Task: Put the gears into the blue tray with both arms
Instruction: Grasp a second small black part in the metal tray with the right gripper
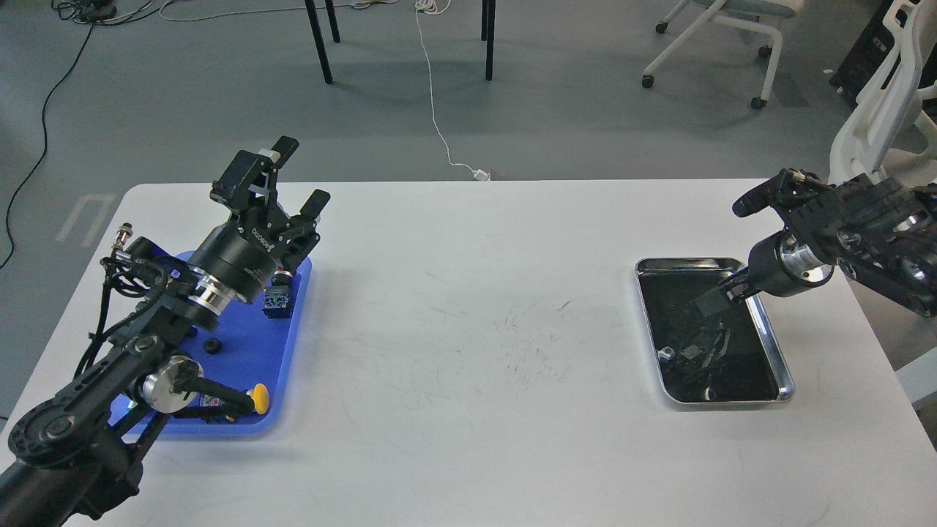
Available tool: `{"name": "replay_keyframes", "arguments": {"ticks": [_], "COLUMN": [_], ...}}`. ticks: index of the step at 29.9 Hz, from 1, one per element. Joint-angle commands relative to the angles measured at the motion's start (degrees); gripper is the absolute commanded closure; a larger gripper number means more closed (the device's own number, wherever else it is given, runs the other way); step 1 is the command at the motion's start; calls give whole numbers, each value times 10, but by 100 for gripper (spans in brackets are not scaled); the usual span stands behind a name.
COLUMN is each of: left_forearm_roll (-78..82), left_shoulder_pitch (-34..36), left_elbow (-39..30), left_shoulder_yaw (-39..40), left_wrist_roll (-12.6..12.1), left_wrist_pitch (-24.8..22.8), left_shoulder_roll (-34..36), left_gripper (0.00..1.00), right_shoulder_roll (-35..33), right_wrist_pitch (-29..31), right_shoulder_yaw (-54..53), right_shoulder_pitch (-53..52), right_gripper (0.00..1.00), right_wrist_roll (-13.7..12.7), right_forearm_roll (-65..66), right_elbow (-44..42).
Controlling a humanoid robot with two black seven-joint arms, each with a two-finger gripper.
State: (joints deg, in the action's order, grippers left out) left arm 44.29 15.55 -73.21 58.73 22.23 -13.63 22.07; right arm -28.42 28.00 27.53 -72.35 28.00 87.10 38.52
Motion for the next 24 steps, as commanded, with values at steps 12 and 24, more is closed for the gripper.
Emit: {"name": "replay_keyframes", "arguments": {"ticks": [12,24], "left_forearm_roll": [1,1], "left_shoulder_pitch": [-9,-18], "left_elbow": [0,0], "left_shoulder_yaw": [2,7], "left_wrist_roll": [0,0], "left_wrist_pitch": [-1,-1], "left_shoulder_roll": [-6,-6], "left_gripper": [2,2], "right_shoulder_roll": [36,57], "right_wrist_pitch": [-3,-3], "right_shoulder_yaw": [8,9], "right_shoulder_pitch": [18,28], "right_gripper": [35,36], "right_wrist_roll": [0,0], "right_forearm_roll": [0,-1], "right_elbow": [-42,-69]}}
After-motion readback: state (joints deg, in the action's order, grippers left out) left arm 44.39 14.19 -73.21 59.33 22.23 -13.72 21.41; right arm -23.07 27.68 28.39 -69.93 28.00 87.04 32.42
